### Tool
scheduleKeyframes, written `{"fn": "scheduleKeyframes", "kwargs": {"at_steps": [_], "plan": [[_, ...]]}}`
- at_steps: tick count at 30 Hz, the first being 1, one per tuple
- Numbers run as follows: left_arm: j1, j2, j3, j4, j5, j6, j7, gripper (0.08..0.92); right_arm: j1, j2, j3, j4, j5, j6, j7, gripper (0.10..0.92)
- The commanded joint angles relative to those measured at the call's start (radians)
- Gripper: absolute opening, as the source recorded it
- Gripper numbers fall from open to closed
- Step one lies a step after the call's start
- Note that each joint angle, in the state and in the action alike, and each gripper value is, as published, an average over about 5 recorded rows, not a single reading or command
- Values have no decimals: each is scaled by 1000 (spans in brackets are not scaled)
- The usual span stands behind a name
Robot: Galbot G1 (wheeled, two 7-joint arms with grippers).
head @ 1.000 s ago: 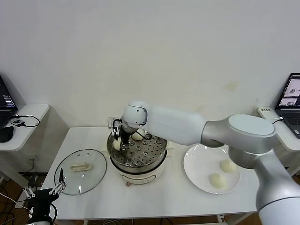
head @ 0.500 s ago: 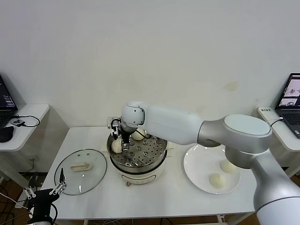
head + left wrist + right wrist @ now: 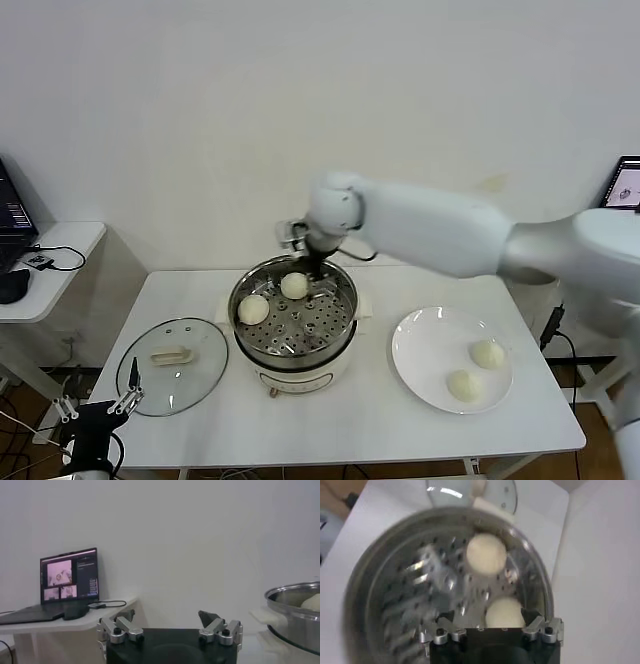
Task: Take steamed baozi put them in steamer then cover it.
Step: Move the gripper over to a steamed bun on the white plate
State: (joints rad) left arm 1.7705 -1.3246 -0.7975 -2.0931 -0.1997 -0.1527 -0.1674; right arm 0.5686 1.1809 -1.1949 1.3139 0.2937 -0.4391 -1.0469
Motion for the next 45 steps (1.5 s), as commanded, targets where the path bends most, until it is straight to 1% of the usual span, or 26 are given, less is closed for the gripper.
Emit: {"fn": "scheduleKeyframes", "kwargs": {"at_steps": [1,7,14,19,27,31,45], "plan": [[0,4,9,0,3,1,0,823,142,-476,-80,342,-63,114,-147,823],[1,6,15,-3,4,2,1,823,62,-687,-117,438,-165,147,-147,823],[4,-3,31,7,22,2,0,823,-181,-780,-11,454,-293,166,-126,823],[6,-14,40,6,35,4,0,823,-353,-785,123,415,-370,163,-98,823],[10,-18,37,14,43,5,-1,823,-558,-753,264,349,-439,164,-71,823],[13,-21,36,17,43,5,-1,823,-587,-738,285,316,-459,166,-74,823],[6,-25,40,26,43,4,0,823,-619,-707,301,275,-468,160,-66,823]]}}
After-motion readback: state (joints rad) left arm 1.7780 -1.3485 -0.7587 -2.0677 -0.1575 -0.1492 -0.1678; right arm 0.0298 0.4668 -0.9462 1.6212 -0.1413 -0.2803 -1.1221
